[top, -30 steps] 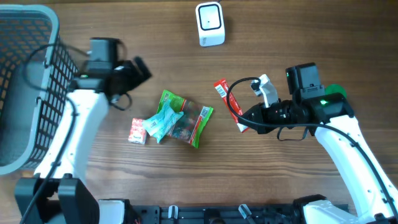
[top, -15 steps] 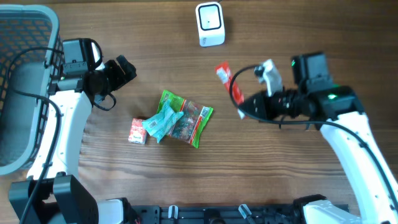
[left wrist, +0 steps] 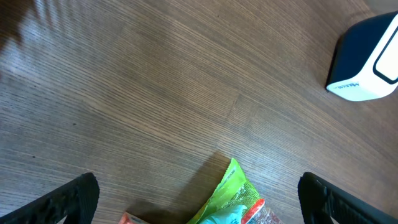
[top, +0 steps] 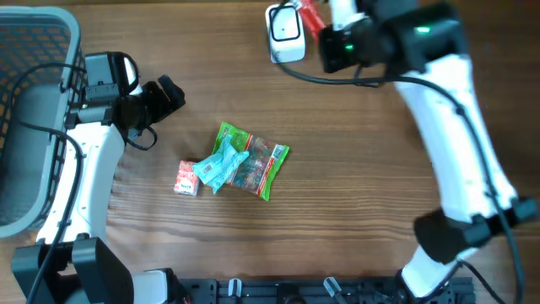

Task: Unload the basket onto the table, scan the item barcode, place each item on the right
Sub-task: 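Hold the red stick packet under the scanner with the right gripper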

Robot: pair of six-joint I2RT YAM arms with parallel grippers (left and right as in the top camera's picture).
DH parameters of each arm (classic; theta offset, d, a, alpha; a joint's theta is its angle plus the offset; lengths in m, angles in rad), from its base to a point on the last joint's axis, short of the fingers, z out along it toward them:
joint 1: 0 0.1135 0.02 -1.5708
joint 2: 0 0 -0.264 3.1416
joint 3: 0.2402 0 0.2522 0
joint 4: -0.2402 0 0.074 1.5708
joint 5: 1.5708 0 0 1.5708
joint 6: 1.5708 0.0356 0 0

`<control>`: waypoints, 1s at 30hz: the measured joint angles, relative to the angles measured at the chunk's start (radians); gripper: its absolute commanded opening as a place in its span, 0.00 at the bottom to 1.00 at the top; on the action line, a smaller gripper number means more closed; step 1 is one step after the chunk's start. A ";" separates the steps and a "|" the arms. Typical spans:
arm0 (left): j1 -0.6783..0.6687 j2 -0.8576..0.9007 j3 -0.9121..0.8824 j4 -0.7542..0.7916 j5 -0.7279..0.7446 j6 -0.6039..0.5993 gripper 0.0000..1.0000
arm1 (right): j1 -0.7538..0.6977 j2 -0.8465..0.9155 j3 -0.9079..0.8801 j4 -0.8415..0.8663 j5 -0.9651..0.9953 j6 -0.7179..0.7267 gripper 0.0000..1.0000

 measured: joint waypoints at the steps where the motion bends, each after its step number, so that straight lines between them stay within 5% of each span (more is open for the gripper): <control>1: 0.000 0.000 0.000 -0.001 0.000 0.000 1.00 | 0.030 0.039 0.002 0.014 0.081 0.000 0.04; 8: 0.000 0.000 0.000 -0.002 0.000 0.000 1.00 | 0.129 0.331 0.002 0.230 0.606 -0.023 0.04; 19: 0.000 0.000 0.000 0.000 0.000 0.000 1.00 | 0.158 0.543 0.002 0.700 1.106 -0.330 0.04; 30: 0.000 0.000 0.000 -0.001 0.000 0.000 1.00 | 0.197 0.727 0.002 0.657 1.117 -0.474 0.04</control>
